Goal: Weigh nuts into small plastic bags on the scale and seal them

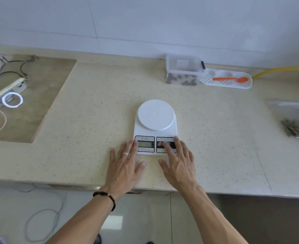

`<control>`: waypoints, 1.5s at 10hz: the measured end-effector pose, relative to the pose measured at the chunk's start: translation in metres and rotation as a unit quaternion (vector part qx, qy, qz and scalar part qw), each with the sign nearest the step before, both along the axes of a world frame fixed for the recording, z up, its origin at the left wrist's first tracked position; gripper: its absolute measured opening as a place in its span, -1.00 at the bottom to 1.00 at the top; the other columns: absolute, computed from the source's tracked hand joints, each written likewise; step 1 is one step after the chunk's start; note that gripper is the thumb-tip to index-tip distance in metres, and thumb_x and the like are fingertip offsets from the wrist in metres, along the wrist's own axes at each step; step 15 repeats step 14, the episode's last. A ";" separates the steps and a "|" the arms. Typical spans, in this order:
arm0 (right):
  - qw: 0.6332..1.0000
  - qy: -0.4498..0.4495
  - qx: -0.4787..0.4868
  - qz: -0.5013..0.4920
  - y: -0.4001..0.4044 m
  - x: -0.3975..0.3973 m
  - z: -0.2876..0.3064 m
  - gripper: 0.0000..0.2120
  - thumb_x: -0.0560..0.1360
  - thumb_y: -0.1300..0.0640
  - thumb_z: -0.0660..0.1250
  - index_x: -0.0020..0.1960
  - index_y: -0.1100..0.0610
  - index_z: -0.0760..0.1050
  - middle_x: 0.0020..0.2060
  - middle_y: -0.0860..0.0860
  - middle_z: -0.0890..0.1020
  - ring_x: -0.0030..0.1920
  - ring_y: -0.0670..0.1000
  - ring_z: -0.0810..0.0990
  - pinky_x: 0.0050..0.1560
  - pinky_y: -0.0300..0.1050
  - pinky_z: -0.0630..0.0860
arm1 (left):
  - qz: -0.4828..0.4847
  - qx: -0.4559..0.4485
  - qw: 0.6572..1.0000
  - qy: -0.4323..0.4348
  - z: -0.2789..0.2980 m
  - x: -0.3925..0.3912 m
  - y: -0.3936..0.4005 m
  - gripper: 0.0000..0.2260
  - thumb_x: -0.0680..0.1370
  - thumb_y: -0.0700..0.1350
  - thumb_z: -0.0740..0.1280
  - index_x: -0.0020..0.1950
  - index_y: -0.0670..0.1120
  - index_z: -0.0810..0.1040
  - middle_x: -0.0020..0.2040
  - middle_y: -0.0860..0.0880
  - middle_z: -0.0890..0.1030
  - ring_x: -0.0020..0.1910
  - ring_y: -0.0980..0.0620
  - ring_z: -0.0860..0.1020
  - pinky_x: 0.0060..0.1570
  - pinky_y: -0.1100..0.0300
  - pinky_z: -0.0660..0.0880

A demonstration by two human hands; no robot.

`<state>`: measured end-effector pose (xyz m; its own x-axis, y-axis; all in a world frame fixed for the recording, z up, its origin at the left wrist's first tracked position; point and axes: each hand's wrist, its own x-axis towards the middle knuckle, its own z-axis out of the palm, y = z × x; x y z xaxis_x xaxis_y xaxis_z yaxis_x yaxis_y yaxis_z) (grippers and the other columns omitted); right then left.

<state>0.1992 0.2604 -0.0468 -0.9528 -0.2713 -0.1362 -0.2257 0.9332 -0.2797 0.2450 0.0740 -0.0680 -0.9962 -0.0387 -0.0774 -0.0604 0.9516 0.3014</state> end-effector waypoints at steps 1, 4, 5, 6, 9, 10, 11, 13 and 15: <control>0.996 -0.024 -0.055 -0.070 0.008 -0.010 0.001 -0.19 0.53 -0.23 0.26 0.58 0.07 -0.05 0.59 0.07 0.02 0.57 0.10 -0.01 0.53 0.06 0.02 | 0.000 -0.016 1.000 0.006 0.001 -0.008 -0.004 -0.31 0.54 0.26 -0.05 0.57 -0.12 0.11 0.54 -0.08 0.24 0.50 -0.13 0.25 0.41 -0.28 0.18; 0.995 -0.041 -0.060 -0.061 -0.009 -0.068 0.000 -0.07 0.42 -0.33 0.32 0.58 0.06 -0.02 0.57 -0.01 0.10 0.57 0.05 -0.02 0.54 0.04 0.01 | 0.013 -0.014 1.000 0.002 0.004 -0.063 -0.026 -0.27 0.51 0.28 -0.06 0.54 -0.15 0.19 0.49 -0.14 0.32 0.47 -0.16 0.28 0.39 -0.32 0.16; 0.996 -0.032 -0.059 -0.059 -0.026 -0.100 -0.001 -0.06 0.40 -0.35 0.33 0.57 0.07 0.01 0.55 -0.01 0.15 0.55 0.07 0.03 0.52 0.05 0.07 | 0.018 -0.008 1.000 0.013 0.003 -0.095 -0.043 -0.30 0.51 0.26 -0.03 0.52 -0.15 0.25 0.46 -0.13 0.37 0.44 -0.17 0.33 0.35 -0.33 0.21; 0.996 -0.026 -0.060 -0.062 -0.043 -0.135 0.000 -0.06 0.39 -0.36 0.34 0.55 0.07 0.03 0.53 -0.02 0.18 0.54 0.06 0.07 0.51 0.05 0.10 | 0.019 -0.002 1.000 0.017 0.004 -0.133 -0.061 -0.32 0.51 0.27 0.01 0.51 -0.12 0.25 0.46 -0.10 0.37 0.45 -0.15 0.31 0.37 -0.31 0.20; 0.995 -0.023 -0.050 -0.087 -0.067 -0.214 0.005 -0.10 0.42 -0.32 0.35 0.56 0.03 0.02 0.52 -0.04 0.18 0.53 0.07 0.07 0.48 0.05 0.10 | 0.004 0.013 1.000 0.005 0.008 -0.223 -0.087 -0.37 0.58 0.20 0.19 0.55 -0.05 0.10 0.53 -0.01 0.23 0.52 -0.06 0.14 0.45 -0.20 0.09; 0.994 -0.032 -0.046 -0.093 -0.068 -0.232 0.006 -0.10 0.42 -0.33 0.34 0.56 0.01 -0.01 0.52 -0.04 0.16 0.53 0.07 0.05 0.48 0.07 0.09 | 0.006 0.016 1.000 0.007 0.007 -0.241 -0.086 -0.36 0.57 0.20 0.18 0.55 -0.05 0.08 0.53 -0.02 0.24 0.52 -0.07 0.15 0.44 -0.18 0.13; 0.994 -0.031 -0.041 -0.095 -0.069 -0.246 0.008 -0.10 0.43 -0.33 0.32 0.57 0.01 -0.02 0.53 -0.04 0.15 0.53 0.08 0.05 0.48 0.07 0.08 | 0.008 0.019 1.000 0.010 0.008 -0.256 -0.085 -0.36 0.58 0.20 0.16 0.56 -0.05 0.05 0.54 -0.04 0.22 0.53 -0.08 0.13 0.46 -0.17 0.11; 0.995 -0.024 -0.038 -0.090 -0.068 -0.258 0.005 -0.08 0.41 -0.37 0.32 0.56 0.00 0.00 0.52 -0.05 0.17 0.51 0.09 0.09 0.48 0.09 0.11 | 0.009 0.026 1.000 -0.001 0.010 -0.268 -0.086 -0.35 0.59 0.22 0.14 0.57 -0.04 0.01 0.56 -0.03 0.19 0.54 -0.08 0.09 0.48 -0.15 0.06; 0.995 -0.026 -0.030 -0.086 -0.066 -0.260 0.007 -0.08 0.41 -0.37 0.32 0.56 0.01 -0.01 0.53 -0.04 0.16 0.52 0.10 0.08 0.49 0.10 0.10 | 0.012 0.016 1.000 -0.011 0.011 -0.268 -0.086 -0.34 0.59 0.24 0.12 0.57 -0.05 0.00 0.56 -0.05 0.18 0.54 -0.09 0.09 0.48 -0.14 0.05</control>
